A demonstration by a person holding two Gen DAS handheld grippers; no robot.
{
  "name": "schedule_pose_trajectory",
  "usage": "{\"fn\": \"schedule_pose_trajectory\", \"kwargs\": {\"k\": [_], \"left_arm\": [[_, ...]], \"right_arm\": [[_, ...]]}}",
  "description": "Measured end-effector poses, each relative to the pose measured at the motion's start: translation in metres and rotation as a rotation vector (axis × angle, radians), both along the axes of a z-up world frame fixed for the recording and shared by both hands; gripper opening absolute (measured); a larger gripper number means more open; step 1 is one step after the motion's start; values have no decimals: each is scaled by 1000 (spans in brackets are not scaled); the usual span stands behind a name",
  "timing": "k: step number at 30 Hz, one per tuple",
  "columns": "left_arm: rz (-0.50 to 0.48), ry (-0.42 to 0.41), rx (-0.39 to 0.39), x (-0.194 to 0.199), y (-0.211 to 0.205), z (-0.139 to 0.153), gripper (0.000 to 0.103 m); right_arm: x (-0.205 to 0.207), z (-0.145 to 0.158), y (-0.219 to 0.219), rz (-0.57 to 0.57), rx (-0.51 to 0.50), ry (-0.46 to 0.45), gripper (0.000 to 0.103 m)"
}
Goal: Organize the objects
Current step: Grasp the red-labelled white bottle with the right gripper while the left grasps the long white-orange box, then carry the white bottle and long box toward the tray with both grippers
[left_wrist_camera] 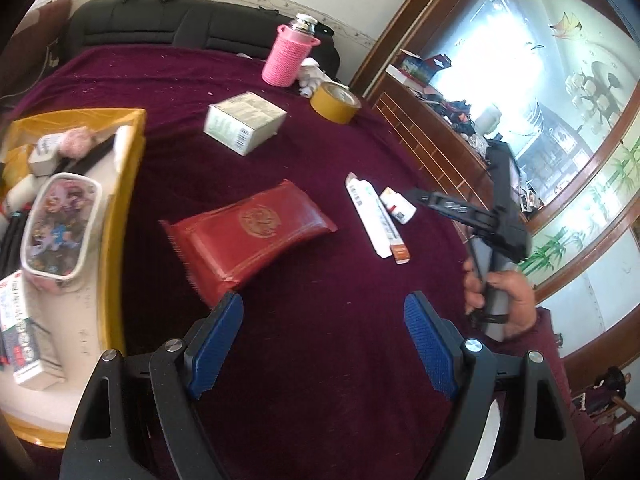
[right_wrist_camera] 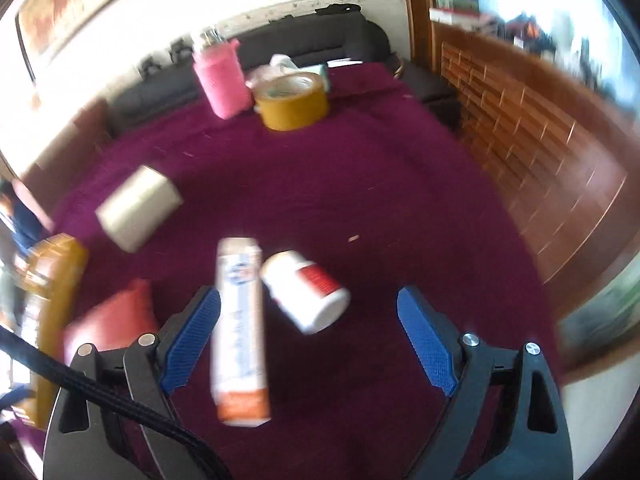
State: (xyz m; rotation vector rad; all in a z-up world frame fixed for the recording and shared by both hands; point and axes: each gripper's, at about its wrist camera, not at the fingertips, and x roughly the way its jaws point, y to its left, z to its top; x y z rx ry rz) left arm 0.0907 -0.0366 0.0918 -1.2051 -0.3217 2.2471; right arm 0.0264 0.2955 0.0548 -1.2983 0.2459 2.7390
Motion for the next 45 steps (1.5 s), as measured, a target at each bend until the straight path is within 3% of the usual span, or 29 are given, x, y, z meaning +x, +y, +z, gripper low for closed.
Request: {"fn": "schedule_pose_trajectory", "kwargs": {"k": [1,3,6,8,15,18,21,26,33,35,36,37,39,42,45], "left_arm": [[-5,-6,-2,-2,6,0,78],[-16,-5,-16,-6,19,1,78],[-17,16,-56,-15,41,4,78],[-15,18,-84,-25,56,3,78],[-37,-23,-153,-66,122,-22,78],[-56,-24,-188,-83,153,-35,78],[-78,4,-245,-94,180,-47,77],[-105,52,-345,-109,210,-69,77],[-139,178,-461,-108,233,-75,77],[-150,172,-455,-107,229,-72,67],[-152,171,-453,-106,226,-70,48],[-155,164,-447,-106,223,-68,36],[-154,131,-407,-109,215,-65,25],[-124,133,-384,-108,204,-60,15],[-103,131,-340,-103,190,-54,15]], "right_arm": [[-6,-6,-3,30,21,-17,82],[-13,-14,-7,59,48,-46,59],[-21,-24,-8,59,80,-58,41],[-20,-30,3,36,36,-59,32],[2,-31,45,-73,-117,-39,32],[8,-32,61,-93,-234,-26,32],[10,-34,70,-102,-289,-19,32],[9,-33,70,-115,-302,-18,32],[8,-33,66,-128,-260,-20,32],[8,-33,64,-128,-245,-20,32],[8,-33,63,-128,-238,-20,32],[7,-33,62,-128,-228,-19,32],[7,-33,61,-128,-217,-16,32],[7,-34,59,-128,-197,-12,32],[6,-34,57,-128,-178,-9,32]]}}
